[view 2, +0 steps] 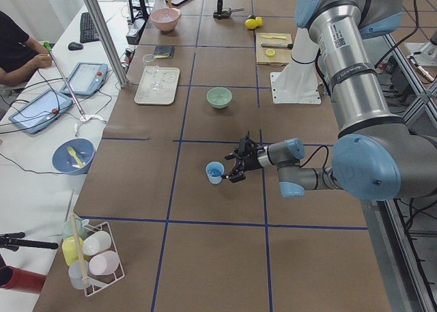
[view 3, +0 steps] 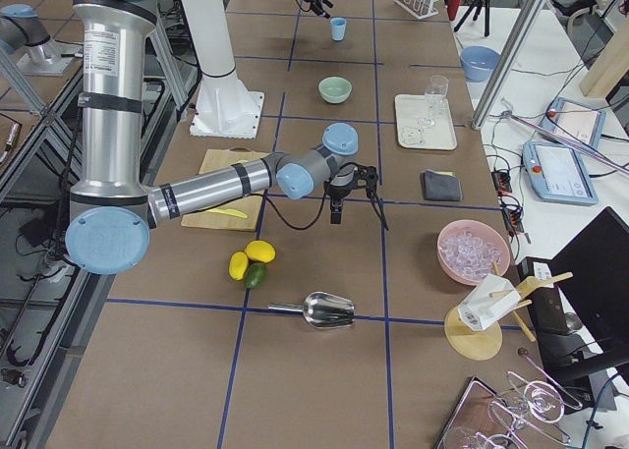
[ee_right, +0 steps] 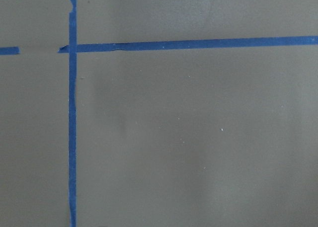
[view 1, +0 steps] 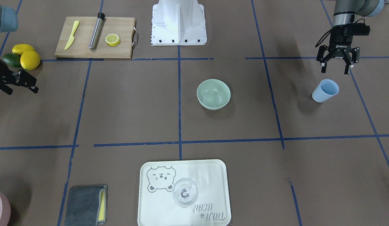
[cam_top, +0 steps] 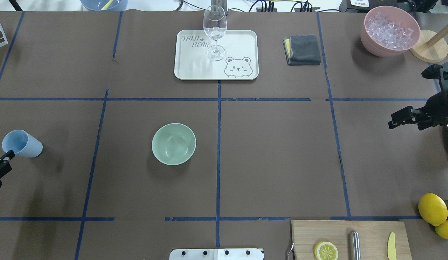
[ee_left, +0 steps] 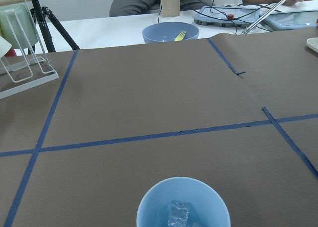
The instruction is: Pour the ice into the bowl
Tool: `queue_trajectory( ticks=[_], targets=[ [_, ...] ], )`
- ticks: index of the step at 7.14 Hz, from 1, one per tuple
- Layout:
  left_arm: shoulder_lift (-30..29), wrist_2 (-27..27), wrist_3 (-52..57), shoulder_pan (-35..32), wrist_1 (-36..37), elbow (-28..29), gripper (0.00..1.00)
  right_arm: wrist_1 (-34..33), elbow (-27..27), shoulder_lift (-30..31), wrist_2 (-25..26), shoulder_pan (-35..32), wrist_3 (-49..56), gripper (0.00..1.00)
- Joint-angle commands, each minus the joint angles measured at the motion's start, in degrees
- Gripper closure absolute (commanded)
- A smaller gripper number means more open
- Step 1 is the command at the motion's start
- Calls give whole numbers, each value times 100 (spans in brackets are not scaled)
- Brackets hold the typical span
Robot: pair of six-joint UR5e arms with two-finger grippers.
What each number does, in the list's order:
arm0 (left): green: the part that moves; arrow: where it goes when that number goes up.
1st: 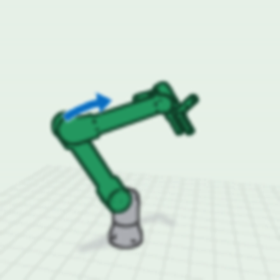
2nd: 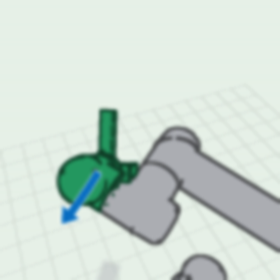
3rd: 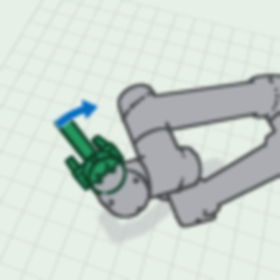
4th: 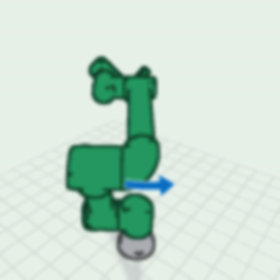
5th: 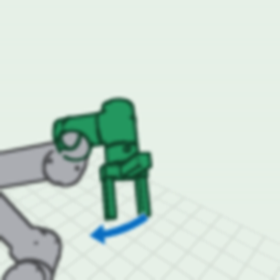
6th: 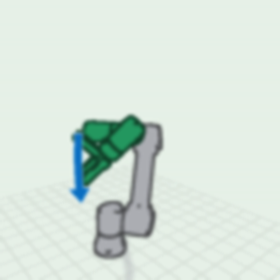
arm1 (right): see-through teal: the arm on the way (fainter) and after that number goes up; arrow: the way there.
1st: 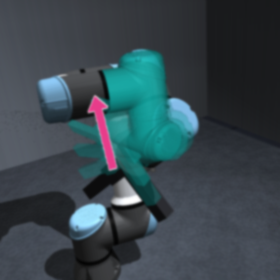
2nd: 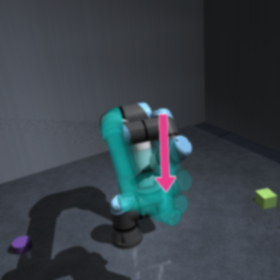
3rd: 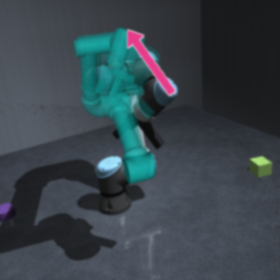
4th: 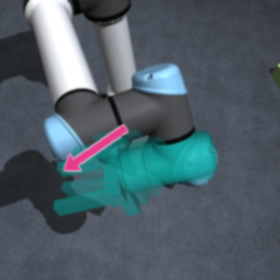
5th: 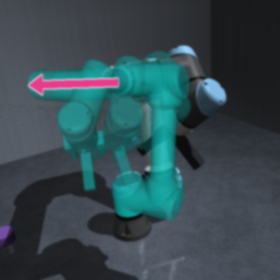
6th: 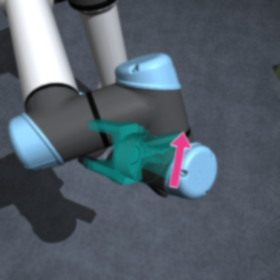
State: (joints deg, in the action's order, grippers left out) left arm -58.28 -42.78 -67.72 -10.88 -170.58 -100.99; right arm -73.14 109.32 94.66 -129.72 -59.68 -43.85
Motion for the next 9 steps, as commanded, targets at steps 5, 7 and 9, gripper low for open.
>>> queue_trajectory(
  ticks=[5, 7, 9],
  targets=[
    [-718, 1780, -663, 763, 515, 692, 0, 2, 45, 0, -18, -18, -18, 0],
    [-843, 1887, -663, 763, 517, 941, 0, 2, 45, 9, -132, -44, -27, 0],
    [-1236, 1896, -663, 763, 517, 1289, 0, 2, 45, 9, -132, -61, -18, 0]
  ],
)
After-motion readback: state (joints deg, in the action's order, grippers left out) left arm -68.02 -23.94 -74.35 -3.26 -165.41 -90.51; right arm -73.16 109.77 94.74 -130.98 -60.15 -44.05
